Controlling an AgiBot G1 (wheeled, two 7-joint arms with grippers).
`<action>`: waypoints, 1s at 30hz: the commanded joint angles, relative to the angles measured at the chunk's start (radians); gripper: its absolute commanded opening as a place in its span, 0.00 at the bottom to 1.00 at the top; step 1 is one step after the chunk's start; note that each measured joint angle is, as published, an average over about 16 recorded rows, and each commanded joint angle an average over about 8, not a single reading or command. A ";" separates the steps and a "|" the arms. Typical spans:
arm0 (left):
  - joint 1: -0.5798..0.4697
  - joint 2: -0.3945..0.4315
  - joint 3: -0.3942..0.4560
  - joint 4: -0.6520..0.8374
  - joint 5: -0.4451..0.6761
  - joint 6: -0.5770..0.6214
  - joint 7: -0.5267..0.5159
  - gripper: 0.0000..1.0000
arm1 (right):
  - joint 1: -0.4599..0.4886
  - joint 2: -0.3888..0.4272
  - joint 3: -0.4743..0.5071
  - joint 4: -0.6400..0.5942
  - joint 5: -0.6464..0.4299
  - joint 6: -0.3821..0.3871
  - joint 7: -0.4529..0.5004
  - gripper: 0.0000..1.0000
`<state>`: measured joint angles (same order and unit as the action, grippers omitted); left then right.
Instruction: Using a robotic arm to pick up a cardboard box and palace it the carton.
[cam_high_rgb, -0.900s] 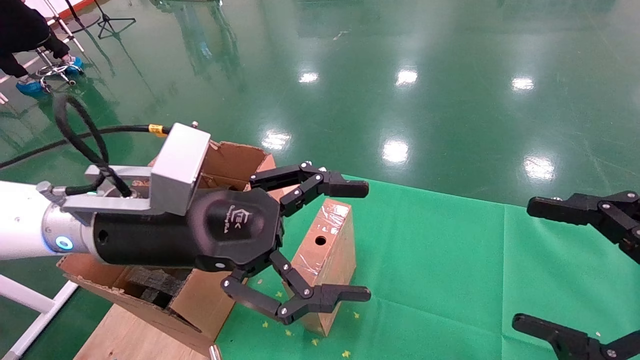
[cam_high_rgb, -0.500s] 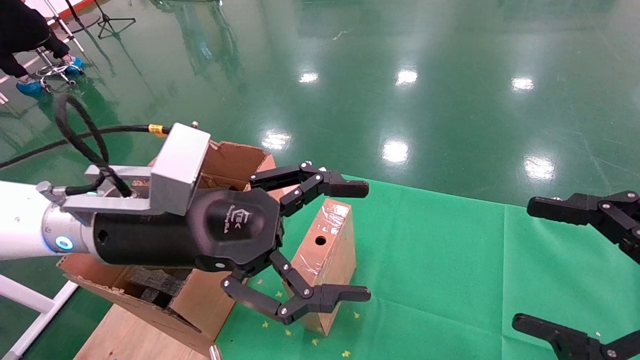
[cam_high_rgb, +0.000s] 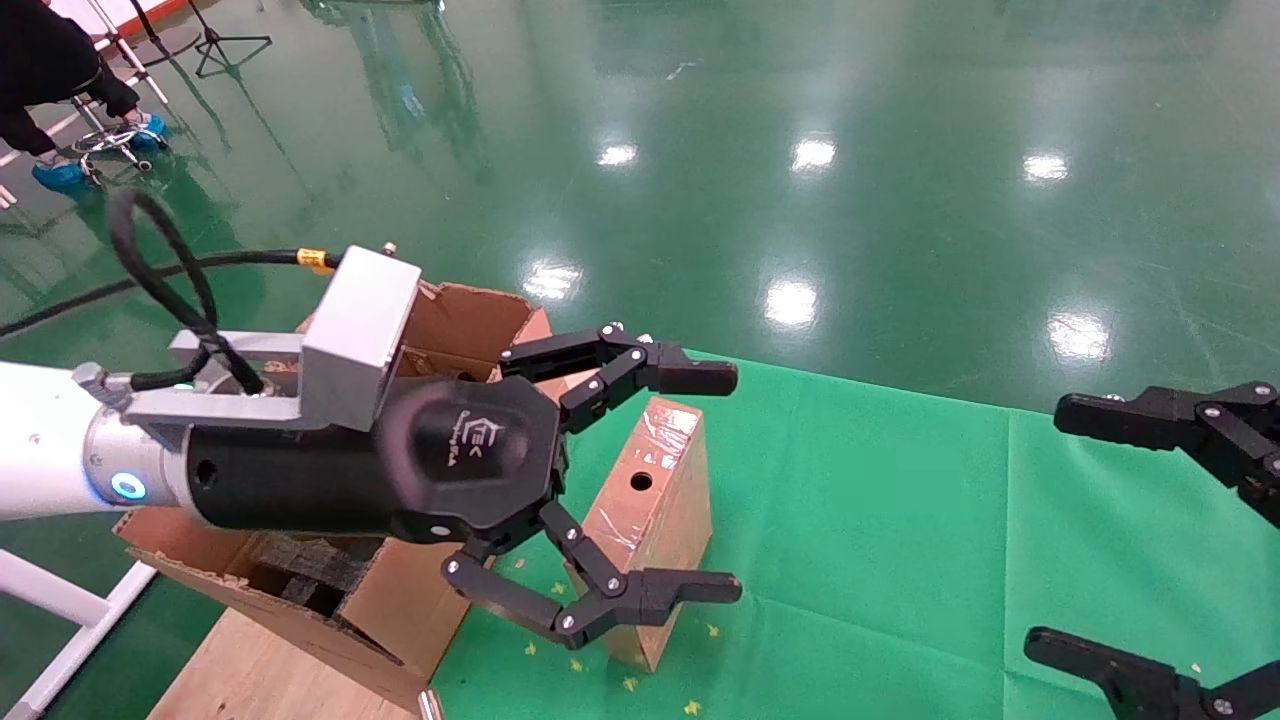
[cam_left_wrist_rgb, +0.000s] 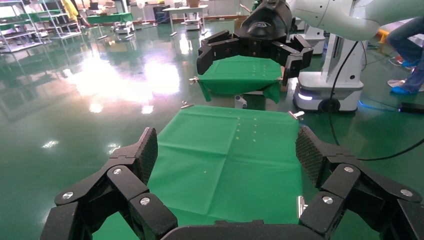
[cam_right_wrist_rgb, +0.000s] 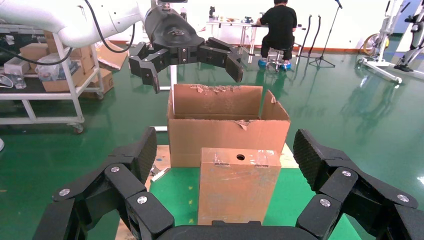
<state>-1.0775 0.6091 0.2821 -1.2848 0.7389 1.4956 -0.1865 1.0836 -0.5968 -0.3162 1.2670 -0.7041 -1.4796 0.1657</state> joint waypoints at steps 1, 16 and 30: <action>0.001 0.001 -0.001 0.002 -0.005 0.000 -0.001 1.00 | 0.000 0.000 0.000 0.000 0.000 0.000 0.000 0.41; -0.099 -0.019 0.072 -0.053 0.251 -0.075 -0.032 1.00 | 0.000 0.000 0.000 0.000 0.000 0.000 0.000 0.00; -0.188 -0.021 0.179 -0.065 0.531 -0.187 -0.346 1.00 | 0.000 0.000 0.000 -0.001 0.000 0.000 0.000 0.00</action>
<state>-1.2774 0.5928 0.4575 -1.3479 1.2601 1.3320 -0.5341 1.0838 -0.5964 -0.3165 1.2661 -0.7042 -1.4793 0.1653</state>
